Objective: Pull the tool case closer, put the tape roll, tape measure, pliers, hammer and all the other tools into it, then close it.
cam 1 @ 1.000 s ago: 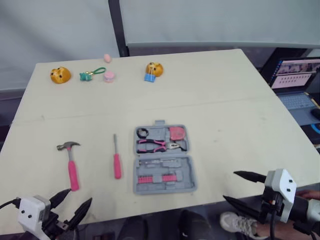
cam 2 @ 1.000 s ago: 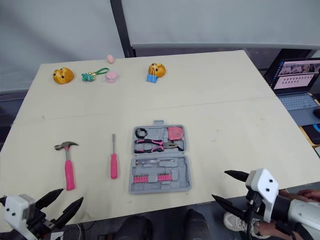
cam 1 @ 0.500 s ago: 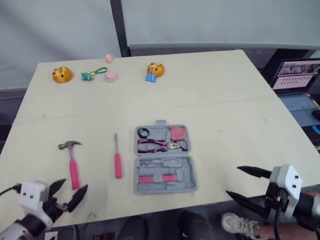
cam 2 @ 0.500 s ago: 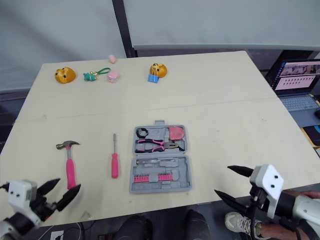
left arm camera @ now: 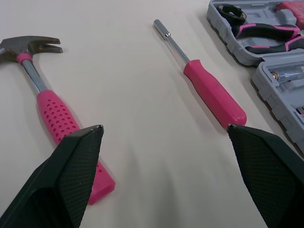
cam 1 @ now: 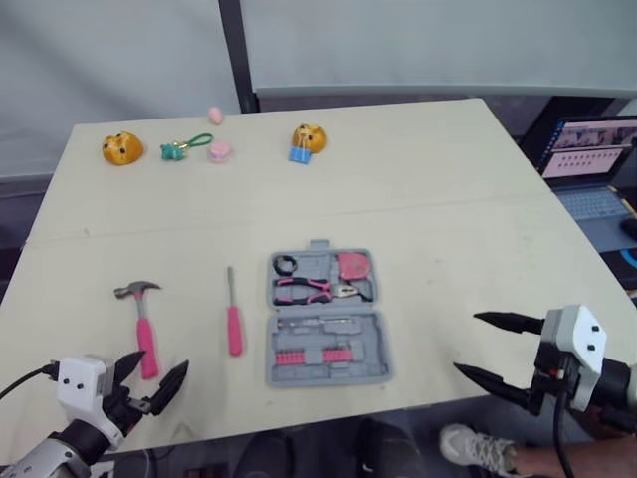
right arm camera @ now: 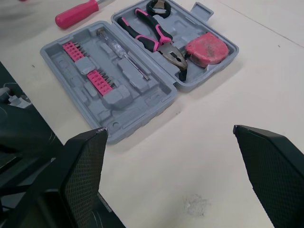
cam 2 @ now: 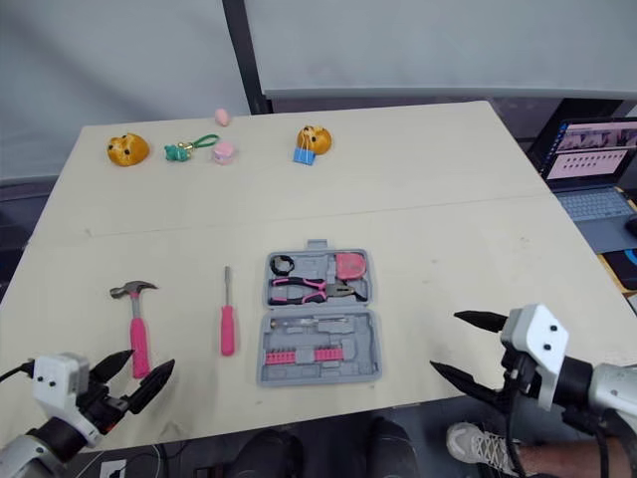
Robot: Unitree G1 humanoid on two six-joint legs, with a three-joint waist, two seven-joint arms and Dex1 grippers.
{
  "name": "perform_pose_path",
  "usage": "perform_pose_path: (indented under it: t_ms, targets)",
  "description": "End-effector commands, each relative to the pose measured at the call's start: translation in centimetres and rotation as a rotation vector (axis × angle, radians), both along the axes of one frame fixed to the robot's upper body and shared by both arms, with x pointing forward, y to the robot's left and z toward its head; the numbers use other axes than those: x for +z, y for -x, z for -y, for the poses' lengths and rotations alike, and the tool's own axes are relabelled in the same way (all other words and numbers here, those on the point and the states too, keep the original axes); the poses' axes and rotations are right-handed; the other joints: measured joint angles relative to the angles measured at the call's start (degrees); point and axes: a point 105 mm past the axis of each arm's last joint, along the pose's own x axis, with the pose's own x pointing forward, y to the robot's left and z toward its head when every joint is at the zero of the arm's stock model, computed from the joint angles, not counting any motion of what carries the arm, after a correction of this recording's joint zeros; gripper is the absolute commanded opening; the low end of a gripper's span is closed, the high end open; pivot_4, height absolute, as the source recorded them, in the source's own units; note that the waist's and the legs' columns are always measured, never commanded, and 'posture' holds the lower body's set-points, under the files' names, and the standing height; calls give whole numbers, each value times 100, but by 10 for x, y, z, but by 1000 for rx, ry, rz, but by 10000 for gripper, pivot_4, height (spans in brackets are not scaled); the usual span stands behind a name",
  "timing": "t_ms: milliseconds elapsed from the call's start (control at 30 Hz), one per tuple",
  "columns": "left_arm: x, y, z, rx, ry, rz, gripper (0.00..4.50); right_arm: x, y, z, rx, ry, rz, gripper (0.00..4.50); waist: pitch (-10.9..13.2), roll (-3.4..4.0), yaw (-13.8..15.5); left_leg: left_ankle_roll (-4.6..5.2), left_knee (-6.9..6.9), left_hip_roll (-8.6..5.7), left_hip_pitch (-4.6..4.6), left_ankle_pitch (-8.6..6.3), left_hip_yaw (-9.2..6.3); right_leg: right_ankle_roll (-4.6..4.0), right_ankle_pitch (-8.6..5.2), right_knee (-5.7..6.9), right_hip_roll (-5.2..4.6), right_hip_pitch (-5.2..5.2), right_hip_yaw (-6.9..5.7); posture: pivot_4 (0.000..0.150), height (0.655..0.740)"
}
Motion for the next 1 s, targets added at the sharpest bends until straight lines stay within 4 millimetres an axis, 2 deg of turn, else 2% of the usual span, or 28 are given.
perform_pose_path:
  t_ms: [33, 300, 500, 600, 733, 800, 1000]
  targets:
    - [-1, 3, 8, -31, -28, 17, 44755, 0, 4, 5, -10, 14, -2, 45000, 0, 1, 5, 0, 0, -1, -1, 0, 1, 0, 0, 1, 0, 0, 1, 1500, 7400]
    - [6, -17, 20, -73, -24, 65, 44755, 2, 4, -4, -13, -1, 30, 45000, 0, 1, 2, -6, 3, 0, 4, 5, -1, 0, 0, -1, -1, 0, 3, 1500, 7400]
    - [2, -14, 17, -67, -9, 23, 44755, 6, 9, -14, 28, 3, 31, 45000, -1, 4, -14, -11, 2, 5, 6, 8, 1, 2, 1, 22, 2, -2, 0, 1500, 7400]
    - [3, -11, 25, -40, -2, 11, 44755, 6, 12, -13, 39, 14, 26, 45000, -2, 3, -7, -10, 3, 3, 6, 8, 1, 2, 1, 22, 2, -2, 3, 1500, 7400]
    - [15, -9, 35, 38, 5, 20, 44755, 12, 11, -8, 39, 26, 33, 45000, -2, 0, 9, -8, 3, 1, 4, 7, -1, 5, 3, 17, 1, 2, 5, 1500, 7400]
    - [22, -11, 34, 85, -24, 19, 44755, 13, 11, -6, 44, 38, 29, 45000, -2, 0, 12, -8, 3, 0, 3, 7, -4, 5, 3, 13, 1, 3, 6, 1500, 7400]
    - [42, -30, 42, 132, -18, 34, 44755, 17, 8, -3, 62, 50, 25, 45000, -2, 0, 9, -12, 4, 0, 6, 15, -6, 4, 2, 13, 1, 4, 6, 1500, 7400]
